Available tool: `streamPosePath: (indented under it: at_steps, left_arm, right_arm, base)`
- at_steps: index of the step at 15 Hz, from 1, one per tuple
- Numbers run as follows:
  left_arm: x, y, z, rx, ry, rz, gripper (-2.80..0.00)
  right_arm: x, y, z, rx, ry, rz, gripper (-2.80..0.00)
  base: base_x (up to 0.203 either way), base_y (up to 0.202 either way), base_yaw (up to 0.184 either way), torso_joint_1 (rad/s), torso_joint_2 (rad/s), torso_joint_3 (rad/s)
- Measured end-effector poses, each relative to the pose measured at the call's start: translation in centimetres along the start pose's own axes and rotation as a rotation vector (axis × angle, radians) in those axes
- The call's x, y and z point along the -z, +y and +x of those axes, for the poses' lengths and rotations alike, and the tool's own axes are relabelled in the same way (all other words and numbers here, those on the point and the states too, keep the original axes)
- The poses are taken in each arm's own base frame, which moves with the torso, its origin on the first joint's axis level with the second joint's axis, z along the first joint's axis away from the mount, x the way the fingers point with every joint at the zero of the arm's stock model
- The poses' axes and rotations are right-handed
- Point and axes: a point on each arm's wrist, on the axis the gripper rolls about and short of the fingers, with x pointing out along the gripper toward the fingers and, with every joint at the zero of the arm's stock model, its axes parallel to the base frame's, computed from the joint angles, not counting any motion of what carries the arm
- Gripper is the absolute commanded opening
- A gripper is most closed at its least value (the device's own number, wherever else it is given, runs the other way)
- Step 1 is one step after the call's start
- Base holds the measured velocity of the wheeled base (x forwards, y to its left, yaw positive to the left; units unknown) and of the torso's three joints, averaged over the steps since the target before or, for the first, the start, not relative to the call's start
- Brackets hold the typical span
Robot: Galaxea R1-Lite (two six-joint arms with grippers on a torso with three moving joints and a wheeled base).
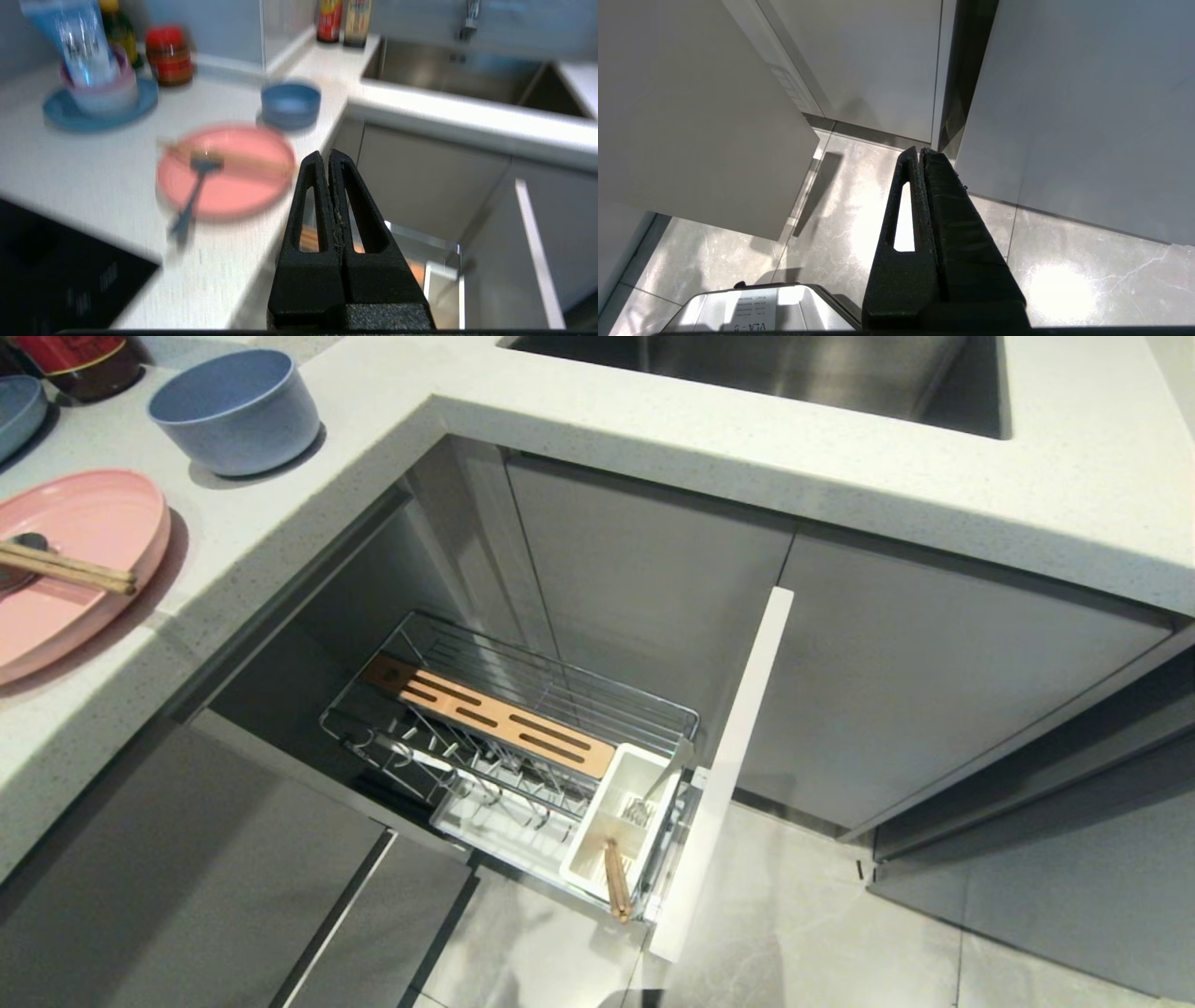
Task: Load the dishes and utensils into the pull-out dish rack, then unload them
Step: Pick up the bowl and place it in the cupboard
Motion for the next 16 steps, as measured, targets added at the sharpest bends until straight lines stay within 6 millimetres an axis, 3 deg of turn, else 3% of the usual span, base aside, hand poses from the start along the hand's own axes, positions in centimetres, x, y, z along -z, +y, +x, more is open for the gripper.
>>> streamPosePath:
  at_steps: [3,5,8,11,14,16]
  left_arm:
    - [-4.1,0.4,6.3,0.007,0.025,-0.004,-2.80]
    - [-5.0,0.6,11.3,0.016,0.048,-0.010,-2.80]
    - [-3.1,0.6,19.3,0.013,0.151,-0.052,-2.80]
    - [-0.1,0.4,25.4,0.003,0.251,-0.079,-2.80]
    - [3.1,0.1,29.8,0.004,0.349,-0.082,-2.80]
    - [4.7,-0.1,31.7,0.008,0.391,-0.085,-2.80]
  right_arm:
    - [0.0,0.0,0.0,0.000,0.000,0.000,-2.80]
    - [0.0,0.0,0.0,0.000,0.000,0.000,-2.80]
    - [0.0,0.0,0.0,0.000,0.000,0.000,-2.80]
    - [0.0,0.0,0.0,0.000,0.000,0.000,-2.80]
    - [0.0,0.0,0.0,0.000,0.000,0.000,-2.80]
    - [0.0,0.0,0.0,0.000,0.000,0.000,-2.80]
  base:
    - [0.000,0.000,0.000,0.000,0.00,0.000]
    - [0.000,0.000,0.000,0.000,0.00,0.000]
    - [0.000,0.000,0.000,0.000,0.00,0.000]
    - [0.000,0.000,0.000,0.000,0.00,0.000]
    - [0.000,0.000,0.000,0.000,0.00,0.000]
    - [0.000,0.000,0.000,0.000,0.00,0.000]
